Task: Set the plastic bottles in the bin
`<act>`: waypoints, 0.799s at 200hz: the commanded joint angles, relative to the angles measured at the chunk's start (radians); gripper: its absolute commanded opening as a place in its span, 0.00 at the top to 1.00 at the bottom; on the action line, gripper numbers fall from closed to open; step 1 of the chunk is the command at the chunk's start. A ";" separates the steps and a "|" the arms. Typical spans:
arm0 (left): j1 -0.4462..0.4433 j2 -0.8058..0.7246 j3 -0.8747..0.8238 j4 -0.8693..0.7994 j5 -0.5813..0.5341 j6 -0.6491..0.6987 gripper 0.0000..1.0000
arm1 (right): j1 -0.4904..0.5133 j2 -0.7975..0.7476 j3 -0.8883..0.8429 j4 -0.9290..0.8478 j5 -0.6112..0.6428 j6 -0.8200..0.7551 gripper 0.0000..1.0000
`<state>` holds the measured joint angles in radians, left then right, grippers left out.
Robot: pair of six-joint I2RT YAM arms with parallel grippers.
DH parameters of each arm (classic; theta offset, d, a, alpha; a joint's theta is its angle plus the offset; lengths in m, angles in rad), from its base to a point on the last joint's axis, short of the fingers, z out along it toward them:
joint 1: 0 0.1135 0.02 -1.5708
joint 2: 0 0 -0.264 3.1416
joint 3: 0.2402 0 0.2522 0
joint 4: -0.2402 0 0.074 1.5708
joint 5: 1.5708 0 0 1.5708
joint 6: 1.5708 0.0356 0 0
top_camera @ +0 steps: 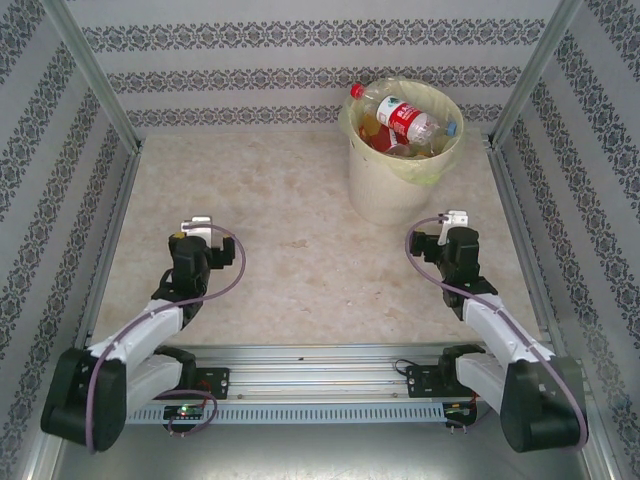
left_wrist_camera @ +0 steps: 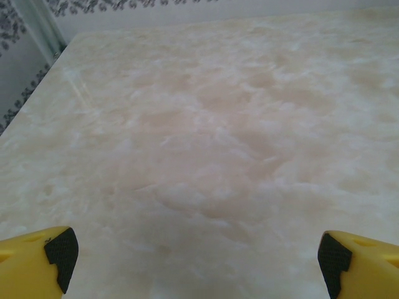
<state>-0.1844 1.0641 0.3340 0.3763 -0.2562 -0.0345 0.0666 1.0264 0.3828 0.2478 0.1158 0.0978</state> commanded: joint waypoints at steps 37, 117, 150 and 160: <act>0.116 0.320 -0.033 0.537 0.119 0.055 0.00 | -0.017 0.089 -0.001 0.188 -0.016 -0.036 0.02; 0.139 0.532 0.008 0.670 0.104 0.040 0.00 | -0.024 0.067 -0.019 0.195 -0.004 -0.035 0.02; 0.163 0.524 0.041 0.590 0.135 0.020 0.00 | -0.025 0.068 -0.028 0.213 -0.003 -0.029 0.02; 0.163 0.521 0.043 0.577 0.139 0.018 0.00 | -0.026 0.069 -0.031 0.221 -0.001 -0.029 0.02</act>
<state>-0.0368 1.5944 0.3676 0.9833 -0.1345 0.0036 0.0540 1.1076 0.3706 0.4179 0.1154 0.0727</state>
